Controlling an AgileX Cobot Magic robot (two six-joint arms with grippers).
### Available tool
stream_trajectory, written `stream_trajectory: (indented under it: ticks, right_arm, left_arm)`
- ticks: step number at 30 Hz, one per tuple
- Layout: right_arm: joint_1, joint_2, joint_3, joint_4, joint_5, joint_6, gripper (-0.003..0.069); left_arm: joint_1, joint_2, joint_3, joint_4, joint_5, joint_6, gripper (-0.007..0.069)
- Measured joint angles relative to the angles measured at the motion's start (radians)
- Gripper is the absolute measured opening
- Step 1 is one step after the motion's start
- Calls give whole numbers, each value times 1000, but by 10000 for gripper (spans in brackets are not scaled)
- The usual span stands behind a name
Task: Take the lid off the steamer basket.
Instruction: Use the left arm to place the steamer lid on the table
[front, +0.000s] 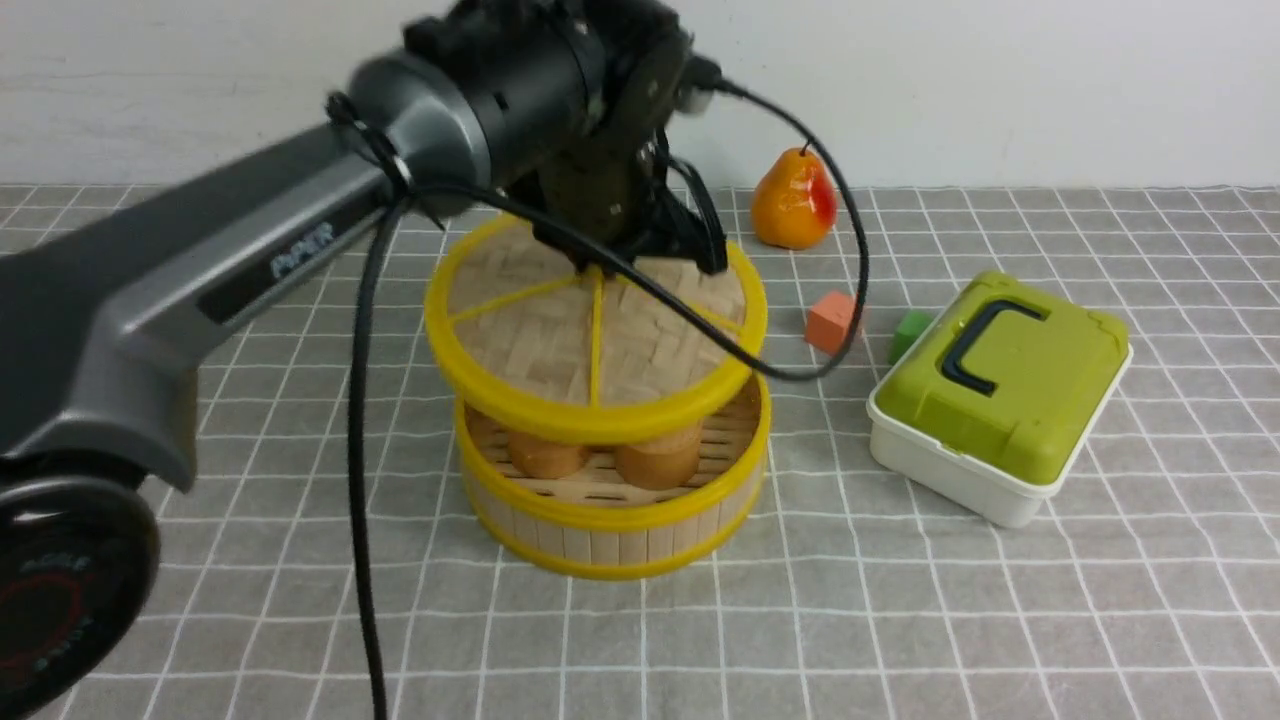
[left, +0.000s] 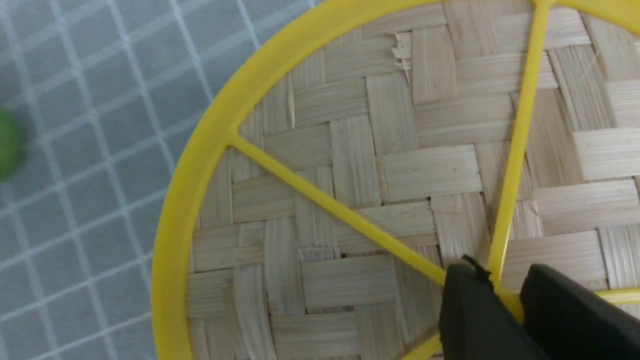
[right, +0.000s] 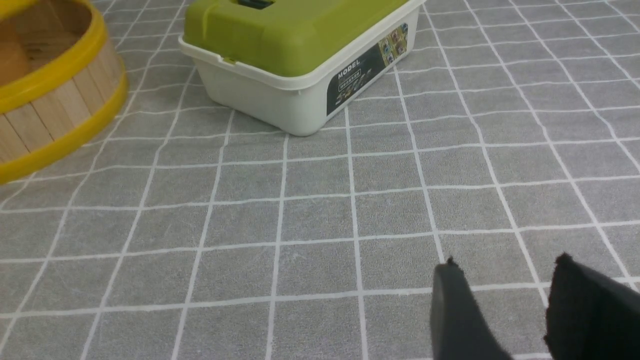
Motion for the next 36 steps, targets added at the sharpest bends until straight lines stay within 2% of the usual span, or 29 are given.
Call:
stream_trajectory:
  ticks: [6,11,16,17,18,22,25,26,29,36]
  right_arm:
    - [0,0,0,0,0,0,242]
    - [0,0,0,0,0,0,242]
    - [0,0,0,0,0,0,242]
    - [0,0,0,0,0,0,242]
    - [0,0,0,0,0,0,242]
    - [0,0,0,0,0,0,242]
    - [0,0,0,0,0,0,242]
    - [0,0,0,0,0,0,242]
    - [0,0,0,0,0,0,242]
    - [0,0,0,0,0,0,242]
  left_arm:
    - [20,-174,-88,80,72,27,103]
    - [154,-265,-79,90,128,6,103]
    - [391,-271,126,17,94,-55,103]
    - [399,-271,138,7,89,-61,103]
    - [469,-266,253,-27,23,-76,103]
    - [554,-253,481,-57,-159,-116,103]
    - [560,-246,584,-62,-296,-146,103]
    - [559,-234,635,-64,-383,-169,103]
    - [557,-184,672,-78,-473,-190,103]
    - [557,-89,679,-82,-492,-222,112]
